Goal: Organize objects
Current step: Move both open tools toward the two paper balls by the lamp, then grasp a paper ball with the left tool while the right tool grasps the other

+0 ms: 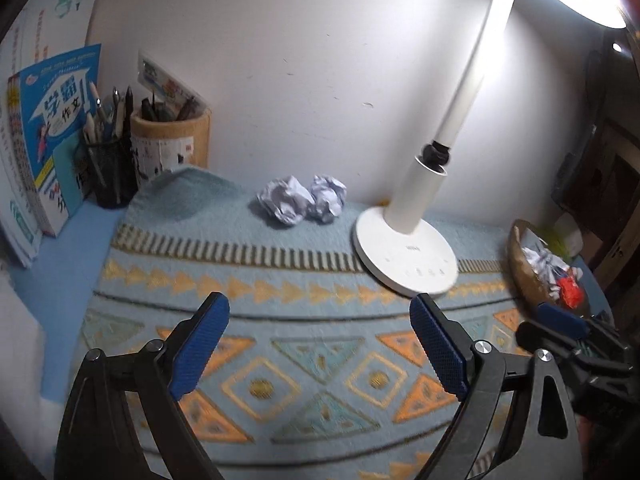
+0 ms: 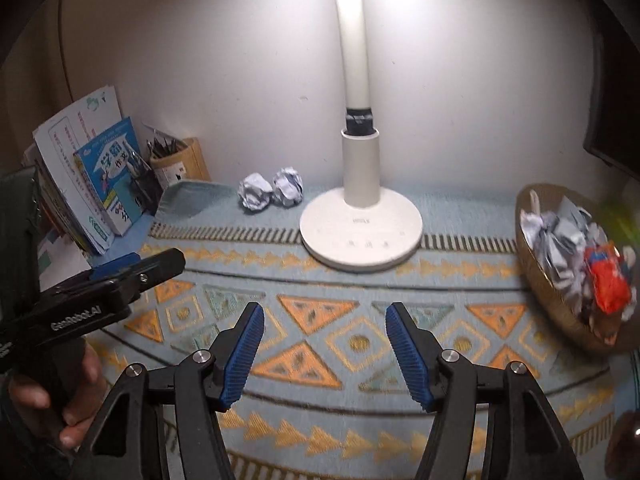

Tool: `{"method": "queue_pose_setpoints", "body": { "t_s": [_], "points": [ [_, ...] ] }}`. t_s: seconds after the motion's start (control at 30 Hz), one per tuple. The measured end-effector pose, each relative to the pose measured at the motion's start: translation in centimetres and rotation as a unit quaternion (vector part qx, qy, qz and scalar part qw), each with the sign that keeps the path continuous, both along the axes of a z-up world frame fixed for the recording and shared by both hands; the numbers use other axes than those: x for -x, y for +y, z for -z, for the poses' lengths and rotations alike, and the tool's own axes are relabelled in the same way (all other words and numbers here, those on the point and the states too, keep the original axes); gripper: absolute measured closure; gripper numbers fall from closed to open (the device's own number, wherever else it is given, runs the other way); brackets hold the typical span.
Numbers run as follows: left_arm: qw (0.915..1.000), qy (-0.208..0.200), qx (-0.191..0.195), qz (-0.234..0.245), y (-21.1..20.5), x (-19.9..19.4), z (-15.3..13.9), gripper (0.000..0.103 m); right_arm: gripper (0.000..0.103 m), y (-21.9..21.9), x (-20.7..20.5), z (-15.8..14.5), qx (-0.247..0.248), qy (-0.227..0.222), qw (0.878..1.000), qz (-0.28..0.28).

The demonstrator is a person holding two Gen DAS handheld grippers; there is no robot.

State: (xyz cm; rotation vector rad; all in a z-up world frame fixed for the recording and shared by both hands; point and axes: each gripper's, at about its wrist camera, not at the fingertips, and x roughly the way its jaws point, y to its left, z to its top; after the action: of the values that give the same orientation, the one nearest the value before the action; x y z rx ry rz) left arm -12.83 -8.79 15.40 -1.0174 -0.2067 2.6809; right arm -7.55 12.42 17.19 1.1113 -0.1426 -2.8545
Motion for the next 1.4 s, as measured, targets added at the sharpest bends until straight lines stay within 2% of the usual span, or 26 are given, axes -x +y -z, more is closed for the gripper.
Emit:
{"method": "queue_pose_setpoints", "body": {
  "t_s": [0.07, 0.13, 0.2, 0.23, 0.3, 0.37, 0.43, 0.53, 0.6, 0.73, 0.83, 0.87, 0.93, 1.07, 1.17, 1.23, 1.3, 1.4],
  "points": [
    [1.0000, -0.004, 0.006, -0.005, -0.6, 3.5, 0.6, 0.013, 0.043, -0.4, 3.6, -0.8, 0.013, 0.002, 1.000, -0.008],
    [0.9990, -0.035, 0.015, -0.025, -0.6, 7.3, 2.0, 0.013, 0.044, -1.7, 7.6, -0.4, 0.014, -0.016, 0.999, -0.032],
    [0.9955, -0.079, 0.021, -0.047, -0.4, 10.6, 3.6, 0.025, 0.049, -3.2, 11.2, 0.8, 0.020, -0.032, 0.998, -0.043],
    [0.9953, -0.088, 0.007, -0.038, -0.4, 11.8, 4.2, 0.025, 0.049, -4.0, 12.8, 1.4, 0.009, -0.030, 0.999, -0.040],
    [0.9953, -0.090, 0.016, -0.033, -0.1, 13.4, 5.1, 0.025, 0.054, -5.3, 15.3, 2.4, -0.016, -0.030, 0.999, -0.035],
    [0.9951, -0.083, 0.038, -0.036, 0.2, 14.4, 5.5, 0.028, 0.057, -6.1, 17.2, 3.1, -0.019, -0.035, 0.998, -0.042],
    [0.9935, -0.096, 0.046, -0.041, 0.1, 15.7, 5.8, 0.028, 0.059, -6.4, 18.9, 3.6, -0.025, -0.032, 0.999, -0.032],
    [0.9930, -0.111, 0.029, -0.029, -0.6, 17.4, 6.6, 0.028, 0.060, -5.4, 21.7, 4.8, 0.020, -0.051, 0.998, -0.027],
    [0.9938, -0.105, 0.024, -0.027, -0.9, 17.9, 6.9, 0.028, 0.060, -5.1, 23.1, 5.7, 0.034, -0.062, 0.997, -0.025],
    [0.9952, -0.097, -0.001, -0.007, -1.6, 18.3, 6.9, 0.028, 0.060, -3.8, 25.0, 6.8, 0.058, -0.069, 0.996, -0.018],
    [0.9954, -0.094, -0.019, 0.001, -1.8, 18.4, 6.9, 0.028, 0.060, -2.6, 25.9, 7.6, 0.123, -0.075, 0.989, -0.035],
    [0.9951, -0.096, -0.021, 0.011, -1.7, 18.3, 6.9, 0.028, 0.059, -2.7, 26.2, 7.7, 0.131, -0.076, 0.988, -0.041],
    [0.9949, -0.095, -0.022, 0.027, -1.5, 18.1, 6.7, 0.028, 0.059, -3.3, 26.9, 8.1, 0.121, -0.087, 0.988, -0.042],
    [0.9936, -0.099, -0.032, 0.045, -1.5, 17.8, 6.6, 0.028, 0.061, -4.0, 26.8, 8.6, 0.111, -0.074, 0.990, -0.045],
    [0.9944, -0.088, -0.025, 0.053, -0.7, 18.0, 6.2, 0.019, 0.063, -3.6, 25.4, 7.7, 0.103, -0.055, 0.993, -0.031],
    [0.9970, -0.065, -0.005, 0.041, -0.1, 17.8, 5.7, 0.017, 0.063, -2.8, 24.7, 7.2, 0.100, -0.048, 0.994, -0.019],
    [0.9972, -0.066, 0.012, 0.032, 0.3, 18.1, 5.6, 0.018, 0.063, -2.1, 24.1, 6.9, 0.094, -0.051, 0.994, -0.006],
    [0.9964, -0.083, -0.016, 0.014, -0.2, 19.1, 5.9, 0.020, 0.063, -2.0, 22.6, 6.1, 0.093, -0.039, 0.995, -0.017]
  ]
}}
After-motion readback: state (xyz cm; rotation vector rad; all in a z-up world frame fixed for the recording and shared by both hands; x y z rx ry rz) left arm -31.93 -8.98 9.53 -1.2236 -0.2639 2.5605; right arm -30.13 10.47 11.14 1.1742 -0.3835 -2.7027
